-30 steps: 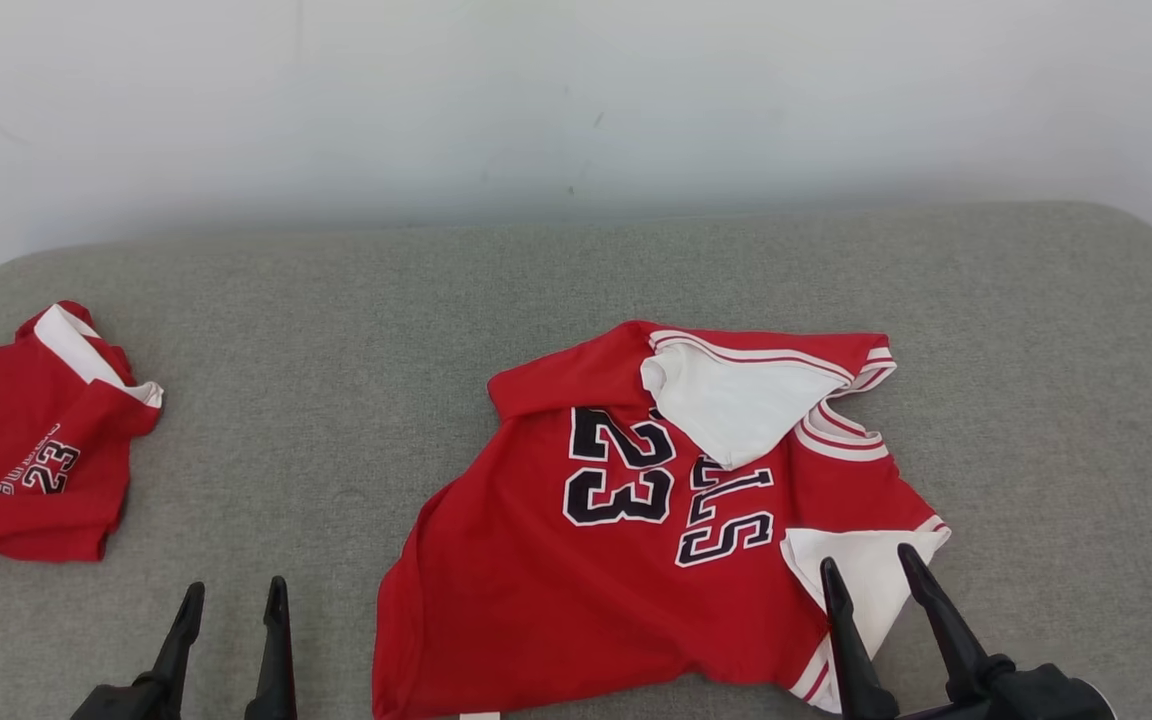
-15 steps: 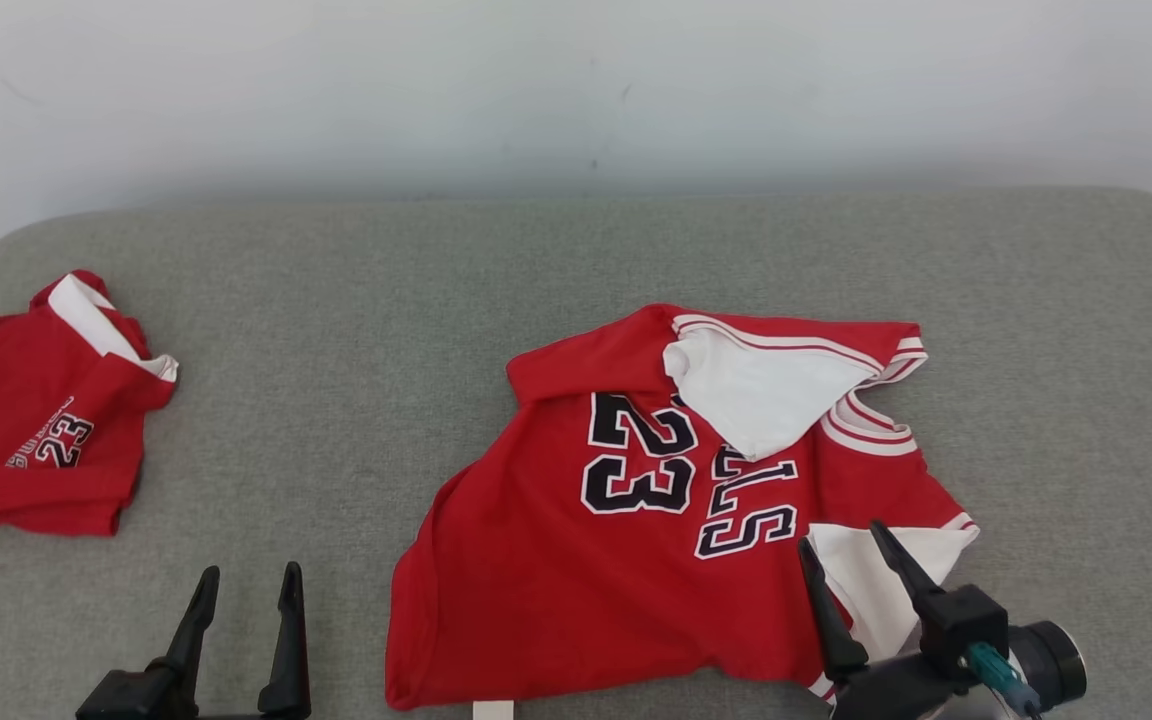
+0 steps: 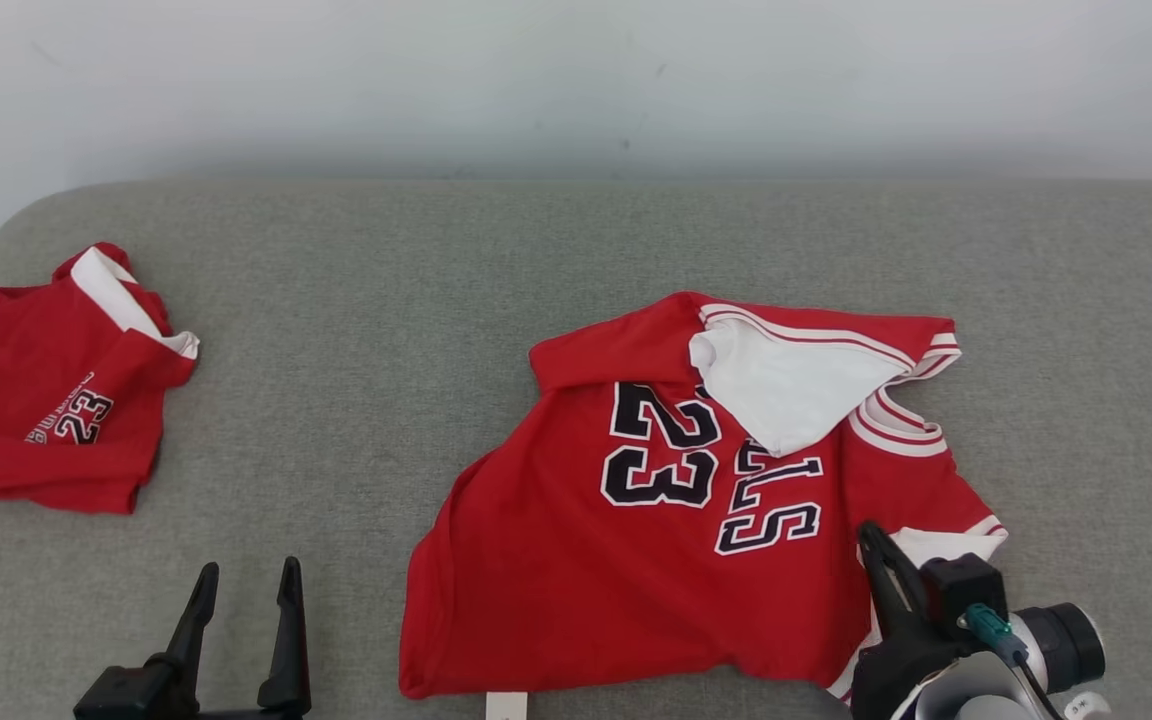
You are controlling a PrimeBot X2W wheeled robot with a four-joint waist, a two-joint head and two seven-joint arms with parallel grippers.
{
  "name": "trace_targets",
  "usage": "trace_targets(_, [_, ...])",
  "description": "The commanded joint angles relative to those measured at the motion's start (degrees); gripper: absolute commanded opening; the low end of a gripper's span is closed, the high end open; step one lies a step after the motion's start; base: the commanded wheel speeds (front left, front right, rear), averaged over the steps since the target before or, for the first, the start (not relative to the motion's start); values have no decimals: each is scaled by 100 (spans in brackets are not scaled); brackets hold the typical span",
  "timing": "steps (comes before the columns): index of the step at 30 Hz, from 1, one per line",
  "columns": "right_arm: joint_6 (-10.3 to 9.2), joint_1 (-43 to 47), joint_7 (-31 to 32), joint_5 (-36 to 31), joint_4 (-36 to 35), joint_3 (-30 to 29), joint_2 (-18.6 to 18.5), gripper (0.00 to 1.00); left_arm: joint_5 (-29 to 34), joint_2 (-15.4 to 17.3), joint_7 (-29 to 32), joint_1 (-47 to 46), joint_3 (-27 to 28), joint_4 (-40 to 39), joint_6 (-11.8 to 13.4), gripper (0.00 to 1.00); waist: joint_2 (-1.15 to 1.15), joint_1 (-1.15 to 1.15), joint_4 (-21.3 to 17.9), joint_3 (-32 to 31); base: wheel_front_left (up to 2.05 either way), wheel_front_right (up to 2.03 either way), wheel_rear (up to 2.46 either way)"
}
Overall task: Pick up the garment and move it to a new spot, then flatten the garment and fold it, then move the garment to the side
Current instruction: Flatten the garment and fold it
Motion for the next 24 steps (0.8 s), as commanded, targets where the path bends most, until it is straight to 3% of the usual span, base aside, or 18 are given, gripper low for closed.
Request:
trace_targets(1, [-16, -7, -54, 42, -7, -33, -12, 0, -11, 0, -2, 17, 0, -2, 15, 100, 0, 0, -47, -13, 0, 0, 0])
trace_targets(9, [-16, 341, -235, 405, -563, -234, 9, 0, 1, 3, -2, -13, -37, -47, 20, 100, 0, 0, -320, 3, 0, 0, 0])
trace_targets(16, [-16, 1090, -244, 741, -1542, -685, 8, 0, 41, 2, -2, -36, -55, -31, -2, 100, 0, 0, -483, 43, 0, 0, 0])
trace_targets(21, [-16, 1604, -246, 1064, -1811, -807, 6, 0, 51, 2, -2, -54, -77, 28, -19, 100, 0, 0, -498, -8, 0, 0, 0])
trace_targets(22, [-16, 1687, -246, 1091, -1844, -822, 6, 37, 51, 2, -2, -52, -78, 38, -25, 100, 0, 0, -497, -25, 0, 0, 0])
trace_targets(23, [-16, 1752, -246, 1137, -1888, -828, 9, 83, 50, 2, -2, -49, -83, 48, -31, 100, 0, 0, -495, -43, 0, 0, 0])
trace_targets(24, [-16, 1807, -246, 1163, -1939, -837, 9, 100, 48, 3, -2, -35, -82, 53, -34, 100, 0, 0, -497, -58, 0, 0, 0])
